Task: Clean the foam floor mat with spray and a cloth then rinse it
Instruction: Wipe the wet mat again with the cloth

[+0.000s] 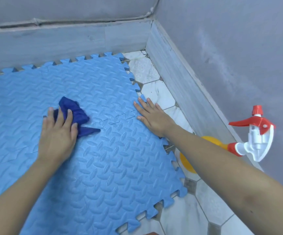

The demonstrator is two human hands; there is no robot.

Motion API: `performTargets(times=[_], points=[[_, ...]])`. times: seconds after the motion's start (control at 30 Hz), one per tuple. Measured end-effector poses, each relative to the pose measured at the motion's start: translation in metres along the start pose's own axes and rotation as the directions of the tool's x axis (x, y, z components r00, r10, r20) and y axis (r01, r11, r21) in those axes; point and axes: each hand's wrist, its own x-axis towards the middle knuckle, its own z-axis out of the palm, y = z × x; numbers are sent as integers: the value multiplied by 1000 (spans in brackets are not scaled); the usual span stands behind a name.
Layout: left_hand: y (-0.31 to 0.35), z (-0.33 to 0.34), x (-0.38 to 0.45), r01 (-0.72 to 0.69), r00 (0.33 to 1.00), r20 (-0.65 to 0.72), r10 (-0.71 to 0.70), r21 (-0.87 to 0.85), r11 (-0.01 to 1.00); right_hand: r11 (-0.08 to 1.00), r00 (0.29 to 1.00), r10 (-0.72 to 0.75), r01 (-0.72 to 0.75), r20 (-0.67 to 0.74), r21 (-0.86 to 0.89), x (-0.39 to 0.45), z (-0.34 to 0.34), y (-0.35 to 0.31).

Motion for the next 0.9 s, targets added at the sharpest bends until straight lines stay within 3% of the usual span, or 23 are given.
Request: performTargets(times=[0.07, 0.2, 0.3, 0.43, 0.57, 0.6, 0.77, 0.9], points=[[16, -3, -8, -19, 1000, -13, 19, 15, 1000, 1000, 1000, 0, 0, 4, -3, 0, -1, -1], [102, 7, -77, -338, 938, 43, 344, -101, 936, 1000, 1000, 0, 0, -19, -23, -1, -1, -1], [130, 15, -82, -436, 889, 64, 453, -185, 881, 1000, 999, 6, -7, -48, -16, 0, 3, -2], [97, 21, -10, -332, 938, 59, 343, -138, 933, 999, 991, 44, -42, -123, 23, 0, 6, -12], [59, 15, 50, -27, 996, 77, 48, -248, 968, 983, 950, 158, -126, -271, 134, 5, 19, -41], [57, 14, 50, -11, 996, 83, 31, -232, 973, 980, 938, 174, -136, -300, 143, 6, 22, -44], [63, 13, 27, -308, 938, 130, 322, -118, 944, 986, 907, 165, -138, -386, 98, 9, 30, -38], [73, 18, 100, -242, 965, 73, 252, -129, 962, 981, 902, 175, -127, -394, 146, 11, 33, -38]])
